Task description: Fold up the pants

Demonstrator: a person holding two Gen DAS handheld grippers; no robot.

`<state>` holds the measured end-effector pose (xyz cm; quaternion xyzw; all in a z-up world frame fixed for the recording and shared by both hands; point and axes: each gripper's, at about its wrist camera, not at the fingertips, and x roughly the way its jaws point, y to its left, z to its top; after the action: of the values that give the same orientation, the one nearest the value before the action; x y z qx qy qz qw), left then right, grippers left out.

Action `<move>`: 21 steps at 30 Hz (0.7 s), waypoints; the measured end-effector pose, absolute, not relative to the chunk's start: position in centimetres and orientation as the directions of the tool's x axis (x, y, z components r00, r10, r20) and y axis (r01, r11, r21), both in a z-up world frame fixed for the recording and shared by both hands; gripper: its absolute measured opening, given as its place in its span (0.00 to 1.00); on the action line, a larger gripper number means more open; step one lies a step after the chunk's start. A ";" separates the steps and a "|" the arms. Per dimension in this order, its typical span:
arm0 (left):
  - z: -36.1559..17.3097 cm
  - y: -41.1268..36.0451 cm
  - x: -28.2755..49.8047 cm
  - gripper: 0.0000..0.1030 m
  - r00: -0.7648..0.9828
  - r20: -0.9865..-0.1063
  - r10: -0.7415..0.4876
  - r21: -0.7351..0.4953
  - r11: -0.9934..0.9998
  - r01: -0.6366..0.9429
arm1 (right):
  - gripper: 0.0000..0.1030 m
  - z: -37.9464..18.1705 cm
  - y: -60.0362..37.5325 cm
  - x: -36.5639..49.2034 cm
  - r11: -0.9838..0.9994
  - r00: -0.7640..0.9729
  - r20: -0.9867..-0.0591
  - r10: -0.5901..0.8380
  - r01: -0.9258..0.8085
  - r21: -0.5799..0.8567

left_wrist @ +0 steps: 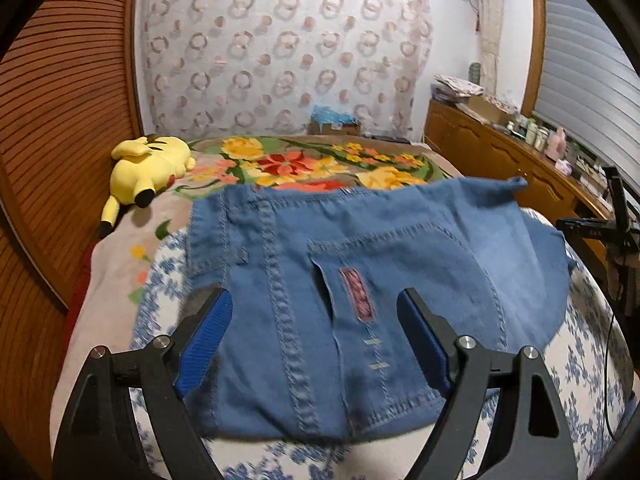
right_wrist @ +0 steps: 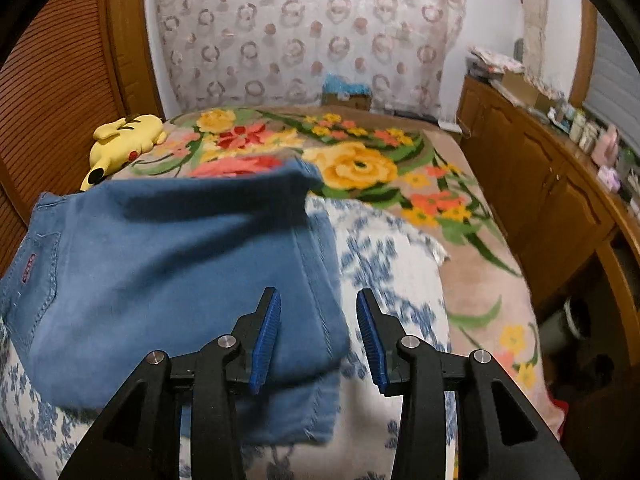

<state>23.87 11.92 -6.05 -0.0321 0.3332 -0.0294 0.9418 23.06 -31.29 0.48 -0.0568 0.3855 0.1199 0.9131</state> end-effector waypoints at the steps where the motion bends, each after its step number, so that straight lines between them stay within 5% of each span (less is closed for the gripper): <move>1: -6.1 11.7 23.8 0.82 0.774 -0.628 -0.078 -0.079 0.996 0.036 | 0.40 0.2 -31.6 23.3 0.968 0.667 -0.725 0.173 -0.252 -0.001; 8: -6.6 11.5 22.6 0.82 0.767 -0.638 -0.068 -0.081 0.997 0.021 | 0.39 -0.4 -32.4 25.0 0.969 0.607 -0.765 0.214 -0.234 0.085; 12: -7.0 11.5 22.1 0.82 0.761 -0.647 -0.055 -0.065 0.998 0.016 | 0.04 0.5 -32.2 24.5 0.949 0.601 -0.749 0.277 -0.291 0.118; 21: -7.0 12.2 21.1 0.82 0.765 -0.643 -0.036 -0.054 0.999 0.001 | 0.03 3.3 -33.1 19.3 0.938 0.666 -0.681 0.305 -0.333 0.094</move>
<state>21.10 12.16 -6.96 -0.0253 0.3423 -0.0098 0.9392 19.32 -33.10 3.34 -0.0192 0.3694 0.1747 0.9125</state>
